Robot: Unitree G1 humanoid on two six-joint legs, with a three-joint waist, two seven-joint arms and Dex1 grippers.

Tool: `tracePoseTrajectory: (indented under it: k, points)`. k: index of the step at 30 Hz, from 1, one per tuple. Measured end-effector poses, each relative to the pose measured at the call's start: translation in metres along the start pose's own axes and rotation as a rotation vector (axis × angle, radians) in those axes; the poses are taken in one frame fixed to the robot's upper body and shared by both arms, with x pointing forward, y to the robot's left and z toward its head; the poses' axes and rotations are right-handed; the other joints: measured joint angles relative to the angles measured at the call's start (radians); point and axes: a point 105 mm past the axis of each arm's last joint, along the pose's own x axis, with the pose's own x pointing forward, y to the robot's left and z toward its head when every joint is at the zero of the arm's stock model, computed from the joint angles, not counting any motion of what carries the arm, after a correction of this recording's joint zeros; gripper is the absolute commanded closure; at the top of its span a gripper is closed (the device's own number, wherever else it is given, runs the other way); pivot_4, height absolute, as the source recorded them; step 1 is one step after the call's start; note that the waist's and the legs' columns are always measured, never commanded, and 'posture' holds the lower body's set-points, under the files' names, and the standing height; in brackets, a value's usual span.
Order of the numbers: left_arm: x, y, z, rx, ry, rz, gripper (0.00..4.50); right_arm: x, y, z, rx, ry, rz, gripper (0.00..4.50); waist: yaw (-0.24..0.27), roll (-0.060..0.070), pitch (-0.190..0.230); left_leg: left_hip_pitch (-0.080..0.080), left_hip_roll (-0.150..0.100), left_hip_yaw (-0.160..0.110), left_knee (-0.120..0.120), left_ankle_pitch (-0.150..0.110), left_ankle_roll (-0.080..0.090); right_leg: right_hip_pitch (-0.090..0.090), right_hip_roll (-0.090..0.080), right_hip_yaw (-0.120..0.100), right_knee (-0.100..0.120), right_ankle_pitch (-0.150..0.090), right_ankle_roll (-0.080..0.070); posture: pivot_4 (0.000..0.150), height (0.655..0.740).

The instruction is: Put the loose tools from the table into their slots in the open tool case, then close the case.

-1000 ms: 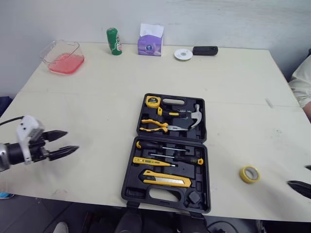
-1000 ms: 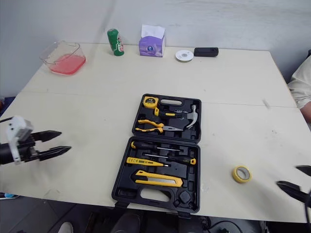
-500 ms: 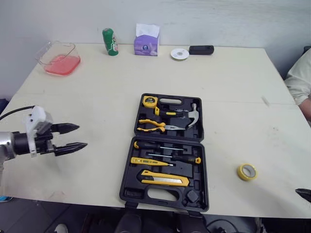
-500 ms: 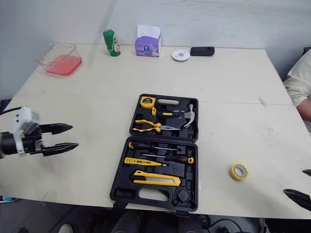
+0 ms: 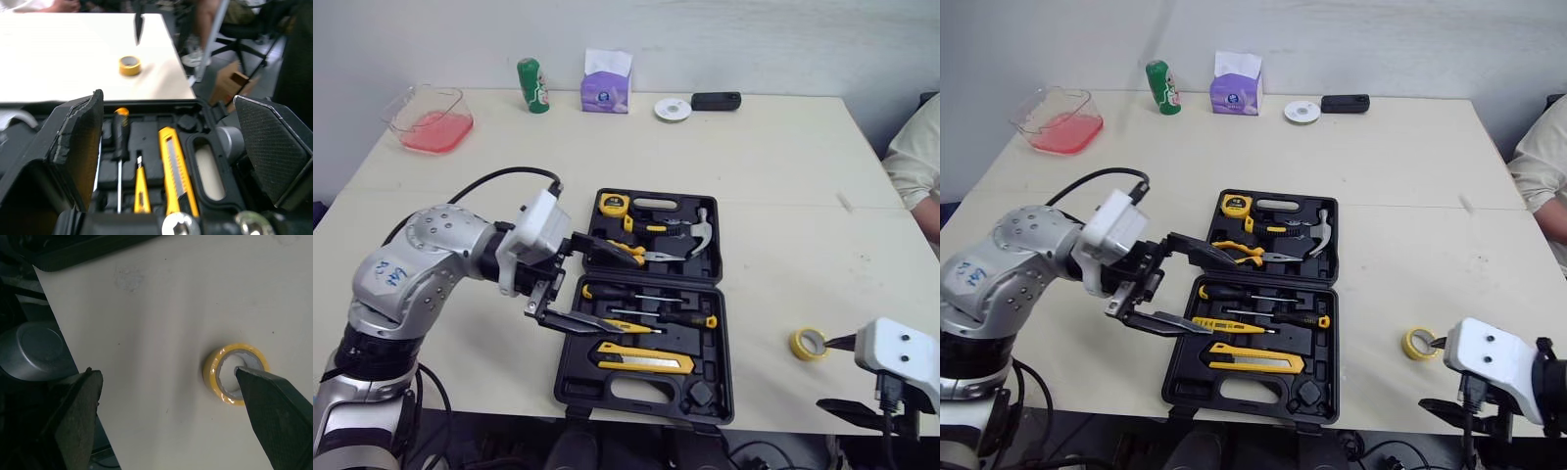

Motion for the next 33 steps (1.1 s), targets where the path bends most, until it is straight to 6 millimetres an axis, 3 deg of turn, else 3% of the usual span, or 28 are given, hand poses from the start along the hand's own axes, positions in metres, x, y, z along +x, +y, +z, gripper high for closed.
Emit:
tracePoseTrajectory:
  k: [1,6,11,21,33]
  points:
    - [0.003,-0.001,-0.001,0.002,-0.007,-0.013,0.01,0.001,-0.003,-0.003,-0.014,0.015,-0.015,0.00,0.000,0.000,0.000,0.000,0.000,0.000,0.001,0.000,0.000,0.000,0.000,0.000,0.000,0.000,0.000,0.150,0.7400]
    - [0.006,0.000,0.001,0.020,-0.018,-0.026,0.00,0.005,-0.001,-0.003,-0.045,0.023,0.038,2.18,-0.001,0.000,0.000,0.000,0.000,0.000,0.001,0.000,0.000,0.000,0.000,0.000,0.000,0.000,0.000,0.150,0.7400]
    - [0.010,0.001,0.001,0.029,-0.039,-0.028,0.00,0.010,-0.014,0.006,-0.085,0.011,0.038,2.18,0.000,0.000,0.000,0.000,0.000,-0.001,0.002,0.000,0.000,0.000,-0.001,0.000,0.000,0.000,0.000,0.150,0.7400]
    - [0.017,0.002,0.001,0.062,-0.047,-0.042,0.00,0.022,-0.032,-0.013,-0.097,0.095,0.059,2.18,0.000,0.000,0.000,-0.001,-0.001,-0.001,0.003,0.000,0.001,0.000,-0.001,0.000,0.000,0.000,0.001,0.150,0.7400]
    - [0.020,0.003,0.002,0.088,-0.052,-0.042,0.00,0.034,-0.033,-0.015,-0.121,0.102,0.092,2.18,0.000,0.000,0.000,-0.001,-0.001,-0.001,0.003,0.000,0.001,0.000,-0.001,0.000,0.000,0.001,0.001,0.150,0.7400]
